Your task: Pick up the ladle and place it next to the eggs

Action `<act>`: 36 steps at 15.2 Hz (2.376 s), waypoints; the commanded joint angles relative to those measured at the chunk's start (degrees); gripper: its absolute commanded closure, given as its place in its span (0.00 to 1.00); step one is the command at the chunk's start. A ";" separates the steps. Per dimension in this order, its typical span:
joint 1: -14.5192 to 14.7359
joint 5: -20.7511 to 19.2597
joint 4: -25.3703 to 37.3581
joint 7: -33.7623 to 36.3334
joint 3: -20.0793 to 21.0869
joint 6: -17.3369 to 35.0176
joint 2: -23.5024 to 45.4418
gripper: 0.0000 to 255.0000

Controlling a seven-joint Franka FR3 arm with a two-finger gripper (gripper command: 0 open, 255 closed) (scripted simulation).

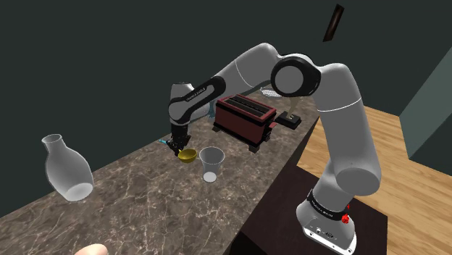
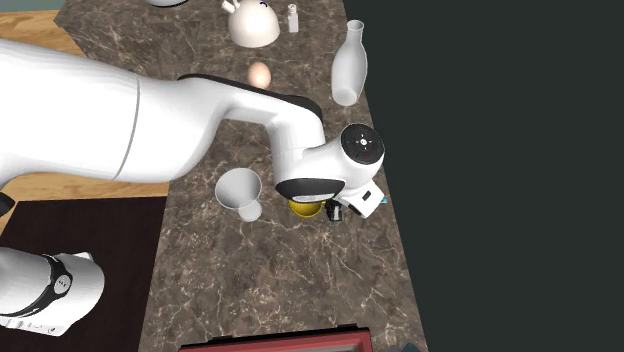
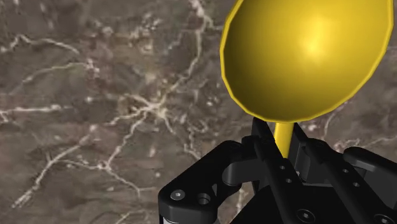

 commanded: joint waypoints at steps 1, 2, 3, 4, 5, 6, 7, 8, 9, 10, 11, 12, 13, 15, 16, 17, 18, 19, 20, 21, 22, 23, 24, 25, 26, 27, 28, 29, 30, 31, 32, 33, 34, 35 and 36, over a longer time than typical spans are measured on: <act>0.00 -0.01 -0.01 -0.01 -0.01 0.01 0.03 1.00; -0.02 0.00 -0.07 -0.03 -0.01 0.04 0.01 1.00; -0.03 -0.02 -0.09 0.06 -0.01 -0.46 -0.52 1.00; -0.04 -0.03 -0.11 0.14 -0.02 -0.96 -1.05 1.00; -0.05 -0.05 -0.11 0.22 -0.02 -1.47 -1.56 1.00; -0.06 -0.07 -0.07 0.31 -0.02 -2.00 -2.05 1.00; -0.07 -0.09 -0.03 0.39 -0.02 -2.52 -2.55 1.00; -0.08 -0.10 0.01 0.48 -0.02 -3.05 -3.04 1.00; -0.09 -0.12 0.07 0.56 -0.03 -3.59 -3.52 1.00; -0.10 -0.14 0.15 0.65 -0.03 -4.13 -3.99 1.00; -0.12 -0.16 0.23 0.74 -0.03 -4.68 -4.46 1.00; -0.13 -0.18 0.33 0.82 -0.03 -5.23 -4.91 1.00; -0.14 -0.20 0.44 0.91 -0.03 -5.78 -5.36 1.00; -0.16 -0.23 0.71 1.09 -0.04 -6.91 -6.23 1.00; -0.17 -0.25 0.86 1.17 -0.04 -7.48 -6.66 1.00; -0.18 -0.27 1.03 1.26 -0.04 -8.05 -7.07 1.00; -0.19 -0.29 1.20 1.35 -0.04 -8.63 -7.48 1.00; -0.21 -0.31 1.40 1.44 -0.04 -9.21 -7.88 1.00; -0.22 -0.33 1.60 1.53 -0.04 -9.80 -8.26 1.00; -0.23 -0.35 1.82 1.62 -0.04 -10.40 -8.64 1.00; -0.24 -0.37 2.05 1.71 -0.04 -10.99 -9.01 1.00; -0.25 -0.39 2.30 1.80 -0.04 -11.59 -9.38 1.00; -0.26 -0.41 2.56 1.89 -0.04 -12.20 -9.73 1.00; -0.27 -0.43 2.84 1.98 -0.05 -12.81 -10.07 1.00; -0.28 -0.45 3.12 2.07 -0.05 -13.43 -10.40 1.00; -0.29 -0.47 3.43 2.16 -0.05 -14.05 -10.73 1.00; -0.30 -0.49 3.74 2.25 -0.05 -14.67 -11.04 1.00; -0.31 -0.51 4.07 2.34 -0.05 -15.30 -11.34 1.00; -0.32 -0.53 4.42 2.43 -0.05 -15.93 -11.64 1.00; -0.33 -0.53 4.52 2.47 -0.05 -16.14 -11.74 1.00; 0.52 -0.61 4.42 3.63 0.29 -15.87 -11.77 1.00; 1.37 -0.69 4.37 4.80 0.62 -15.63 -11.76 1.00; 2.22 -0.79 4.40 5.98 0.95 -15.41 -11.70 1.00; 3.08 -0.90 4.50 7.17 1.28 -15.21 -11.60 1.00; 3.95 -1.01 4.68 8.36 1.60 -15.04 -11.44 1.00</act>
